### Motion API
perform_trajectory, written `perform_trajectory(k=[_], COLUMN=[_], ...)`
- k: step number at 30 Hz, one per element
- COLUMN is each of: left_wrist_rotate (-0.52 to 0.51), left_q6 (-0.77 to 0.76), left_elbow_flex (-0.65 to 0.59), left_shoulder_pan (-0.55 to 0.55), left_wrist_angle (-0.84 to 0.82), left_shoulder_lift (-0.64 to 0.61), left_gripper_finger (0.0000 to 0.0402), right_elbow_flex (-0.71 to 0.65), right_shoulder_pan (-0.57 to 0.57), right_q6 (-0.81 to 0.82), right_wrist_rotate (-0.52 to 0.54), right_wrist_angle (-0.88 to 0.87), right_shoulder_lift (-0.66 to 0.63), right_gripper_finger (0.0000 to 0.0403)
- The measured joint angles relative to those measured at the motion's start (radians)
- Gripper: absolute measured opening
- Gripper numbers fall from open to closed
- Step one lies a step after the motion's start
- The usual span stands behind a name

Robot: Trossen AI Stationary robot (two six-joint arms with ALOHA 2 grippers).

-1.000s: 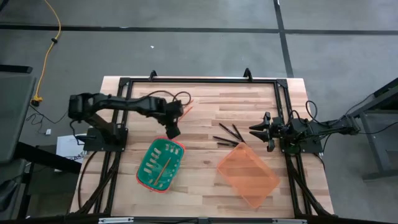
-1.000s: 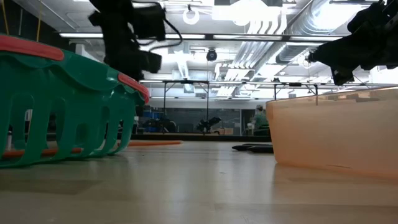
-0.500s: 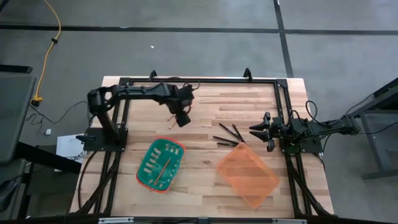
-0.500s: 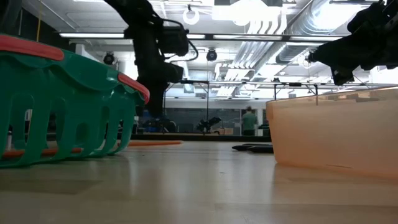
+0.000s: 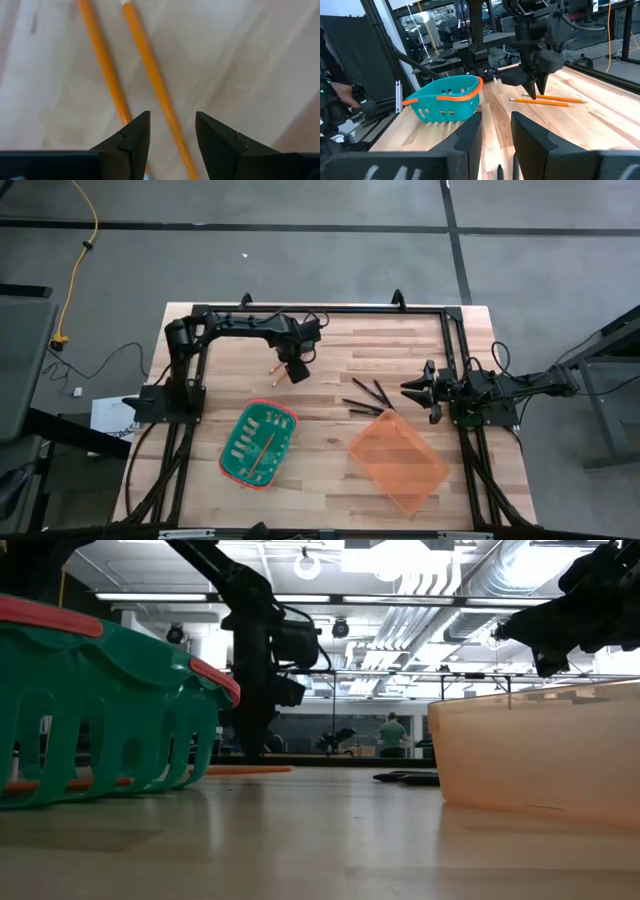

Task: Sort pens & pencils
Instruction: Put the orange pencil into the blue basket

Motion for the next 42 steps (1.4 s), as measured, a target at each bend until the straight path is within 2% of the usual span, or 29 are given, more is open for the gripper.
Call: perform_trajectory(k=[28, 33, 39, 42], left_wrist_rotate=[0.008, 0.008, 0.004, -0.001], left_q6=[-0.041, -0.019, 0.001, 0.003], left_elbow_flex=[-0.004, -0.004, -0.004, -0.004], left_shoulder_pan=[-0.001, 0.0, -0.016, -0.025], left_wrist_angle=[0.053, 0.048, 0.052, 0.052], left_shoulder_lift=[0.065, 0.066, 0.067, 0.067], left_gripper_finger=[0.0143, 0.0104, 0.0019, 0.0011], right_elbow_flex=[0.0, 0.0, 0.0, 0.0], right_shoulder_pan=[0.0, 0.0, 0.0, 0.0], right_q6=[0.0, 0.0, 0.0, 0.0], right_wrist_rotate=[0.0, 0.0, 0.0, 0.0], right_wrist_angle=[0.0, 0.0, 0.0, 0.0], right_shoulder_lift=[-0.001, -0.001, -0.001, -0.001], right_gripper_finger=[0.0096, 0.0096, 0.0096, 0.0096])
